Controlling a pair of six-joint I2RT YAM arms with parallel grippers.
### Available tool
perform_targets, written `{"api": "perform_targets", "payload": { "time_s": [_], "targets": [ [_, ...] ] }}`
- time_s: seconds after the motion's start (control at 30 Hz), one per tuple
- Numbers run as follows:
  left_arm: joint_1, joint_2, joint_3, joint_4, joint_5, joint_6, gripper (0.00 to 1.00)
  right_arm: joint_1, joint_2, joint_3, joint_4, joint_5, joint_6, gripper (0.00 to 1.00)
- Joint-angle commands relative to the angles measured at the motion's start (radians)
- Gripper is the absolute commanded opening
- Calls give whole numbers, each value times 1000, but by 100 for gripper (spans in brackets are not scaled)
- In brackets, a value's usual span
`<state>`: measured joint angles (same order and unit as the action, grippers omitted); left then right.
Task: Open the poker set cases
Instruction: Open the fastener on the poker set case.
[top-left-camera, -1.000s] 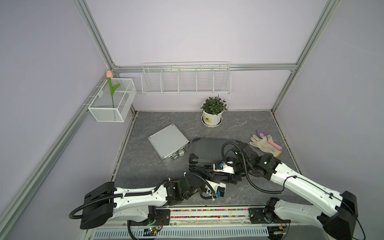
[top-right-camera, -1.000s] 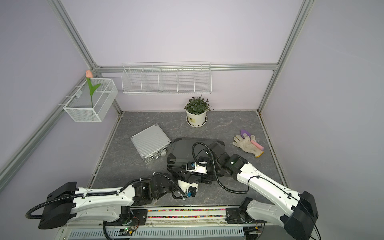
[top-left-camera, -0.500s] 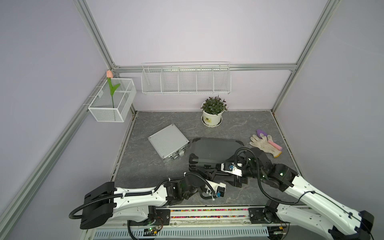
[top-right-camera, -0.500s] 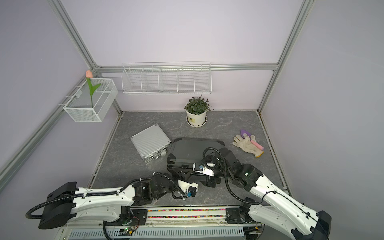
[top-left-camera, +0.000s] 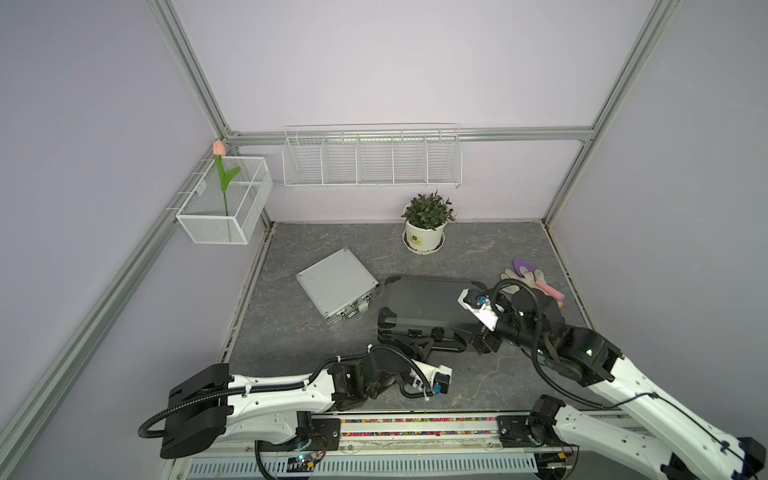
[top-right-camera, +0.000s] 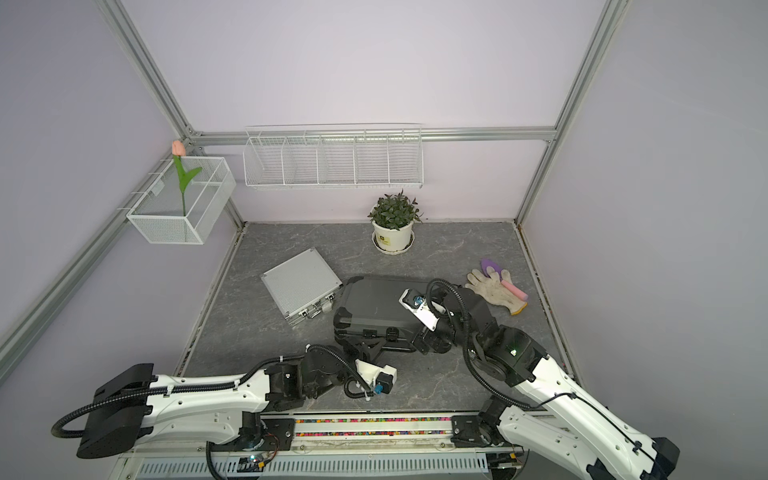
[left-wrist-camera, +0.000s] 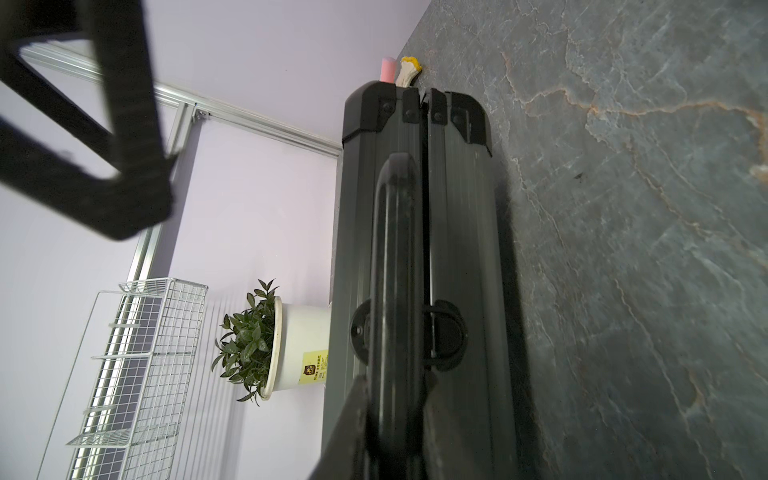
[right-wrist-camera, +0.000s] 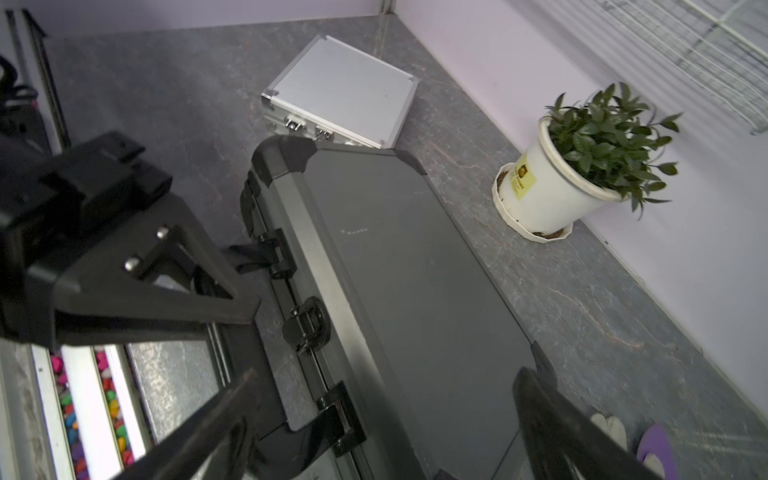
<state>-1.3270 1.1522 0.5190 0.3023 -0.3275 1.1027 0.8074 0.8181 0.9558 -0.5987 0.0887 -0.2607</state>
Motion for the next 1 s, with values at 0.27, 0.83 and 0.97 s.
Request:
{"api": "perform_targets", "payload": {
  "time_s": [0.27,0.83,0.97],
  "targets": [
    [-6,24,96,315,53,23,0,-49,73,146,-207,219,407,99],
    [-66,192,157,406,97,21,0,-271,-40,12,-267,177,758,92],
    [-80,245,183,439,114,26,0,-275,-75,6,-293,186,758,91]
  ]
}}
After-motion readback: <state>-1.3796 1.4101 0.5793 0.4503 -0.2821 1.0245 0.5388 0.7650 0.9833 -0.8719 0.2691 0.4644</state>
